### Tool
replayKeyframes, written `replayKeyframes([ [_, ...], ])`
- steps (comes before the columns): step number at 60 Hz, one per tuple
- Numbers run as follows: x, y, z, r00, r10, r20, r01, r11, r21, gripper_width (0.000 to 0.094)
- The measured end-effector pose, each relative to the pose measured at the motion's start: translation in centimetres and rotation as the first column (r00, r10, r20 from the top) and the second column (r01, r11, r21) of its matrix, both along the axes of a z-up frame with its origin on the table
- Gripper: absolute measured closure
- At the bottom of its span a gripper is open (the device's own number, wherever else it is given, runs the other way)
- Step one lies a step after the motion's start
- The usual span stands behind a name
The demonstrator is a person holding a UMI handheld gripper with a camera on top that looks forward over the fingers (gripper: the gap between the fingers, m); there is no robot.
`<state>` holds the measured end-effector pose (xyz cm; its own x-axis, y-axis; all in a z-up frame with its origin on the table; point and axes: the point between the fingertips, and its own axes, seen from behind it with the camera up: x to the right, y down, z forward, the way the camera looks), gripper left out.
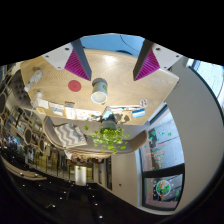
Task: Pour water
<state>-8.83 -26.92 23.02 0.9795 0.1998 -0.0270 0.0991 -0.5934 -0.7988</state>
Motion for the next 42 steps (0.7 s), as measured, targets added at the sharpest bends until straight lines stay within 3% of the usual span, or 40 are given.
replayKeyframes([
  [4, 0.2, -0.1, -0.2, 1.0, 0.012, -0.014, -0.012, 1.0, -0.004, 0.0077],
  [11, 7.0, 0.5, -1.9, 0.999, 0.04, 0.008, -0.04, 0.999, 0.001, 0.0078],
  [19, 14.8, 0.6, -4.6, 0.999, 0.025, 0.046, -0.026, 1.0, 0.019, 0.0079],
  [42, 36.8, 0.5, -15.1, 0.989, -0.14, 0.055, 0.142, 0.99, -0.022, 0.0079],
])
